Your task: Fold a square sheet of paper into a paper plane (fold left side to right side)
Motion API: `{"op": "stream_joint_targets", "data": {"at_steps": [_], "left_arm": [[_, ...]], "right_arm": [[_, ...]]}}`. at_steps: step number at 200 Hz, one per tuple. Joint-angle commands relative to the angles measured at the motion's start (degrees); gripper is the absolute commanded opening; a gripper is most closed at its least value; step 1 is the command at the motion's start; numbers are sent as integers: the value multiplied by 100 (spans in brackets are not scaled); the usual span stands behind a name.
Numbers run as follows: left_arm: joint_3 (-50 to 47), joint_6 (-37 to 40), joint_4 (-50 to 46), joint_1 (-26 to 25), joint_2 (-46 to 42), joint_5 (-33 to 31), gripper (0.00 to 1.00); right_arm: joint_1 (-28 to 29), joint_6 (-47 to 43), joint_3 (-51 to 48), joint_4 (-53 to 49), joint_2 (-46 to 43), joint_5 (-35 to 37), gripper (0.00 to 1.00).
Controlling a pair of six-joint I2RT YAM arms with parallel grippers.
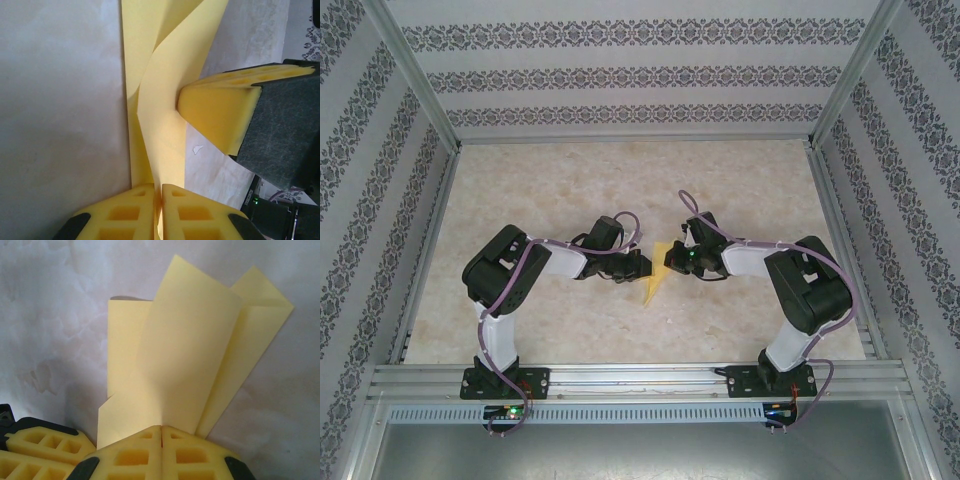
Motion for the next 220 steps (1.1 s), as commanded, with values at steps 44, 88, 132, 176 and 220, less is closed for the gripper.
{"op": "stream_joint_targets", "data": {"at_steps": [44, 88, 132, 176, 220], "left_arm": [[-111, 680, -1475, 227, -1296, -1170, 23], [45, 777, -2053, 98, -1939, -647, 17], [297, 434, -1671, -419, -1471, -25, 13], [452, 301, -1352, -557, -903, 146, 11], [572, 623, -1794, -552, -630, -288, 11]], "right_arm": [[-49, 51, -414, -290, 244, 310, 0], [-47, 8, -389, -280, 244, 320, 0], [-12, -17, -318, -324, 304, 319, 0], [6, -26, -291, -353, 366, 315, 0], [15, -53, -256, -413, 341, 319, 0]]}}
